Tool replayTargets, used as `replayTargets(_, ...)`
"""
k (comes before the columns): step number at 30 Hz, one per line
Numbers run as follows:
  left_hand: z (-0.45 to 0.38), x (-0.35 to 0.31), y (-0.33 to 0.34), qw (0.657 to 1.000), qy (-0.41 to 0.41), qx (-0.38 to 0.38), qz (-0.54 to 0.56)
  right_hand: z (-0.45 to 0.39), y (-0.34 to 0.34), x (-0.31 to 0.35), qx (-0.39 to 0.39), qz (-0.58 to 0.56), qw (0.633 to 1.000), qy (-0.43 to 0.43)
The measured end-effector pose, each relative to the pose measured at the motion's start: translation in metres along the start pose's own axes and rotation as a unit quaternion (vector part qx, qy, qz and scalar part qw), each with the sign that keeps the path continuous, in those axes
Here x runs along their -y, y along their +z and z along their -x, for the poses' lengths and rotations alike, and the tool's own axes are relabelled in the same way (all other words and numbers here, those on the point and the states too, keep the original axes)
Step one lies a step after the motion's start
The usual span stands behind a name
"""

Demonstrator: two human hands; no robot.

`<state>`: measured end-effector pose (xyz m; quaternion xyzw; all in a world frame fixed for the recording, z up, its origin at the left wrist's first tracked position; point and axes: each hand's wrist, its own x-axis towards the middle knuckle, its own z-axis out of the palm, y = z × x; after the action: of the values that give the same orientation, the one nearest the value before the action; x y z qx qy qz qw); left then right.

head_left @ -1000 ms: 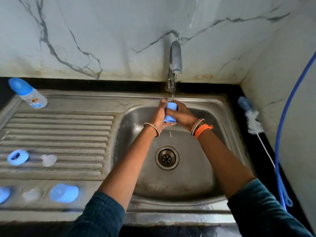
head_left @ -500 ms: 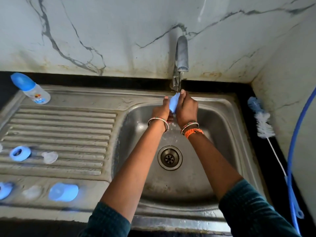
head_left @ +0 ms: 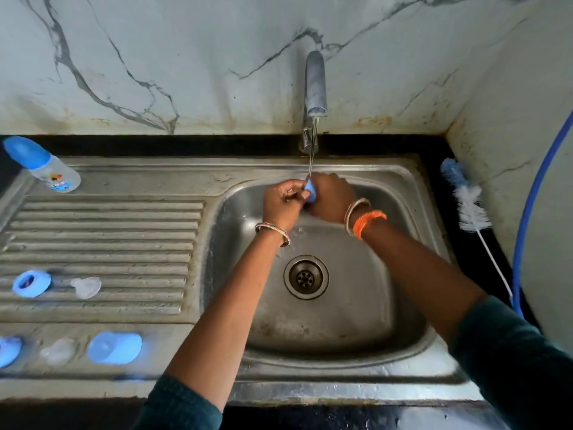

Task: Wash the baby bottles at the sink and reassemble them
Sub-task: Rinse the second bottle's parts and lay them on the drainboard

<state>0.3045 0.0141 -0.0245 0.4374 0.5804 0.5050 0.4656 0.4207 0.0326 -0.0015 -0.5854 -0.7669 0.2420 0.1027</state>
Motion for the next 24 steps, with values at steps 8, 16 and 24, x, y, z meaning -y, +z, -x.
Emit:
replayTargets(8,-0.021,0.001,-0.008,0.995,-0.023,-0.098,-0.007,-0.006,0.016,0.017,-0.079,0.287,0.952,-0.075)
replayTargets(16,-0.020,-0.008,-0.019,0.986,-0.004,0.062,0.155,-0.006,-0.029,0.005,0.161,-0.542,0.822,0.065)
replayTargets(24,-0.003,-0.020,0.019,0.915,-0.194,0.105,0.337,-0.007,0.002,0.023,-0.184,-0.582,0.779,0.144)
